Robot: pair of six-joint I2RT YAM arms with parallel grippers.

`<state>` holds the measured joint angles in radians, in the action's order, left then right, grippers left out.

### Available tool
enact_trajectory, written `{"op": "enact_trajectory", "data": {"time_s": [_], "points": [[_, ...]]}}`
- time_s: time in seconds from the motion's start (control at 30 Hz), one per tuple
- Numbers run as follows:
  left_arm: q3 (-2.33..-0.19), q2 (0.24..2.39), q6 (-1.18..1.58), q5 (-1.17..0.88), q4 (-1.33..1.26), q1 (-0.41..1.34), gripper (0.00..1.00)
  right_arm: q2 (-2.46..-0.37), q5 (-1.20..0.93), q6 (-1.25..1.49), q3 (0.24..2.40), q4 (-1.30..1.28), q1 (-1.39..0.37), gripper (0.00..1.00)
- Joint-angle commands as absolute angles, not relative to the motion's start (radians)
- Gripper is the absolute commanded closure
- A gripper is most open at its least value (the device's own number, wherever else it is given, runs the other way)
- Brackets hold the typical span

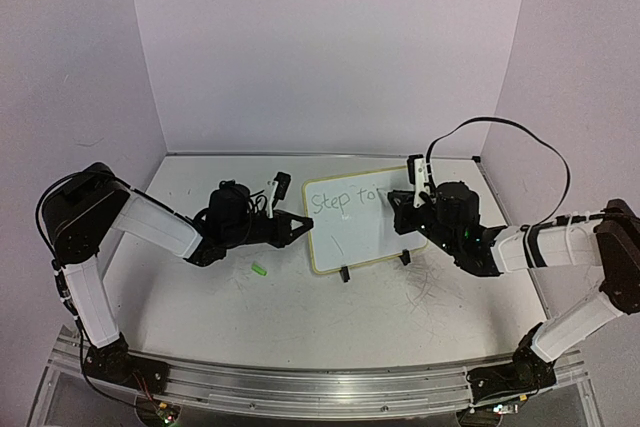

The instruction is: Write a sentence on the whiteboard

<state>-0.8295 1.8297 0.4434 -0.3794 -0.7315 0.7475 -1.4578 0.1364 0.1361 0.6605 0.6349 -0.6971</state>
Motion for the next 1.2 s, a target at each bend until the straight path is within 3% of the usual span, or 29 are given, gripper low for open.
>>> {"op": "enact_trajectory", "data": {"time_s": [0.0,1.17], "points": [[-0.85,1.801,0.413,-0.32,-0.707,0.741,1.0,-1.45,0.152,0.158,0.647,0.62,-0.701,1.0],[-0.85,1.807,0.417,-0.336,-0.703,0.741,1.0,-1.486,0.254,0.145,0.688,0.662,-0.708,1.0]]}}
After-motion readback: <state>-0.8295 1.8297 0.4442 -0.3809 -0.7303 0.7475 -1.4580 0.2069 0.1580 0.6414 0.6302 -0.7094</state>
